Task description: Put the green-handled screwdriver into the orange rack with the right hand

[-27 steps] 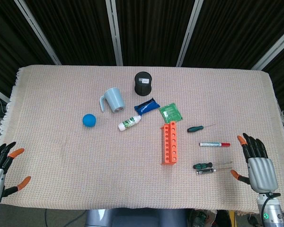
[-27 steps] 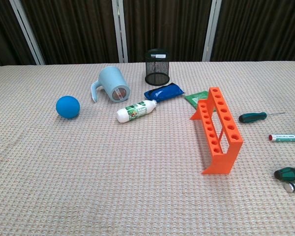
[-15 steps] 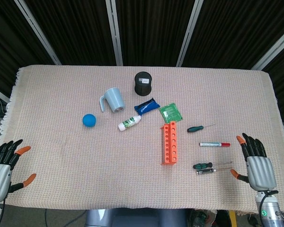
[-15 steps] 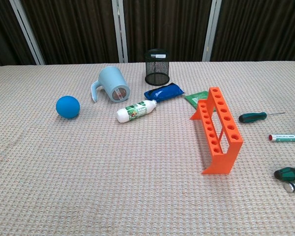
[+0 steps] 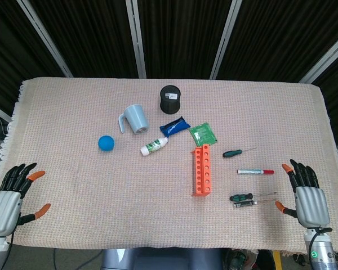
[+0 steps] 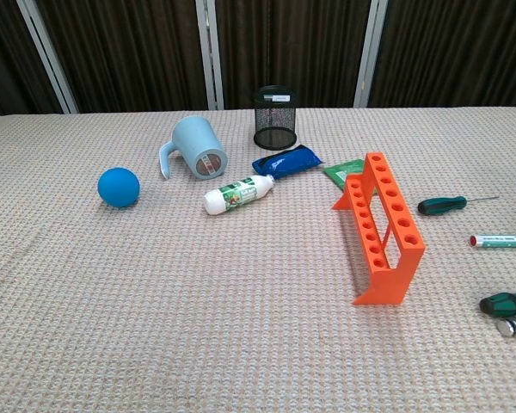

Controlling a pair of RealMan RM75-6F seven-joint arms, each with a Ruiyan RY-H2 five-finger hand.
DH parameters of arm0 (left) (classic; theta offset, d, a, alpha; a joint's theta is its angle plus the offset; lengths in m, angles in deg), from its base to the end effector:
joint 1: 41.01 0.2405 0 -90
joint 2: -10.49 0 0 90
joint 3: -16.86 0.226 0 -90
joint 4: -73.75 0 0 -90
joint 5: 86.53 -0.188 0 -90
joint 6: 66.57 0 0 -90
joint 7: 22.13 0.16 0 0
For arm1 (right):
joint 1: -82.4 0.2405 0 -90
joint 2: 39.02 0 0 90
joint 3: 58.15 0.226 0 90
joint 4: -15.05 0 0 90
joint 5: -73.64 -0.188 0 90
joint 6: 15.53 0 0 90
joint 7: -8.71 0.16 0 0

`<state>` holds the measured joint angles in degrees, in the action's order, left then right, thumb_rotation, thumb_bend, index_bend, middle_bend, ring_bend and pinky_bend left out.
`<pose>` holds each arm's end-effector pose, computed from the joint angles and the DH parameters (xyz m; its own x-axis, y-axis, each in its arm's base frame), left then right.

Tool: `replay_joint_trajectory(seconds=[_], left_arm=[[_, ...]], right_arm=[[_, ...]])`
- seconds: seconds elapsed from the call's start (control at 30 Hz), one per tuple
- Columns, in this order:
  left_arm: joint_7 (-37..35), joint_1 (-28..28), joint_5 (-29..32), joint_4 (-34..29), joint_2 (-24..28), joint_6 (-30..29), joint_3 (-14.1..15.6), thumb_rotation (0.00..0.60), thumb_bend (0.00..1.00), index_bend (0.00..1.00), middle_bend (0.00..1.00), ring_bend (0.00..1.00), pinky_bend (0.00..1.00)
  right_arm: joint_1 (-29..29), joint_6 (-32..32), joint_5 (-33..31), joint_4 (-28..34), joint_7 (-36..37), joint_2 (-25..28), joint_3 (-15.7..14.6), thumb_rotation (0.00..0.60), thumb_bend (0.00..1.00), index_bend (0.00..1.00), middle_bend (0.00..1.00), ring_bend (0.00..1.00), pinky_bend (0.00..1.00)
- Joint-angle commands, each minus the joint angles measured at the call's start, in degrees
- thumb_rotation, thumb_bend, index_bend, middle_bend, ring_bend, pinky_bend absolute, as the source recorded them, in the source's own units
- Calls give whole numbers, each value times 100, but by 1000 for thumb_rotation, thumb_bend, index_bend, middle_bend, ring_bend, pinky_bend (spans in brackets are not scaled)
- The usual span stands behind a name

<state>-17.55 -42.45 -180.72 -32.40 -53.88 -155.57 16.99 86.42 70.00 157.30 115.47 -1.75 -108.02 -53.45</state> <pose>-0.2197 0.1647 0.1478 0.2442 0.0076 0.9697 0.9652 -0.0981 -0.2423 -0.2473 -0.1922 0.1404 0.3508 0.0103 0.9364 -0.9361 0.0287 0.3504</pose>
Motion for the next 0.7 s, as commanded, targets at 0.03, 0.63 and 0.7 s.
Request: replay_joint_trajectory(seconds=[0.03,0.63,0.7], left_arm=[[-25,-32,29,25,-19,25,-33,600,170,214,74,0,0],[61,-172,-25,2,147,41,-135,600,169,240,74,0,0],[75,-195,-34,-25,175,48,-151,600,169,248,75,0,0]], right_arm=[[6,30,13,12,-43,-30,18,600,0,159,51,0,0],[575,-287,233,102,-480,-39,400,600,47,317,73,0,0],[736,-473,183,134,-577,-47,480,600,50,324,75,0,0]])
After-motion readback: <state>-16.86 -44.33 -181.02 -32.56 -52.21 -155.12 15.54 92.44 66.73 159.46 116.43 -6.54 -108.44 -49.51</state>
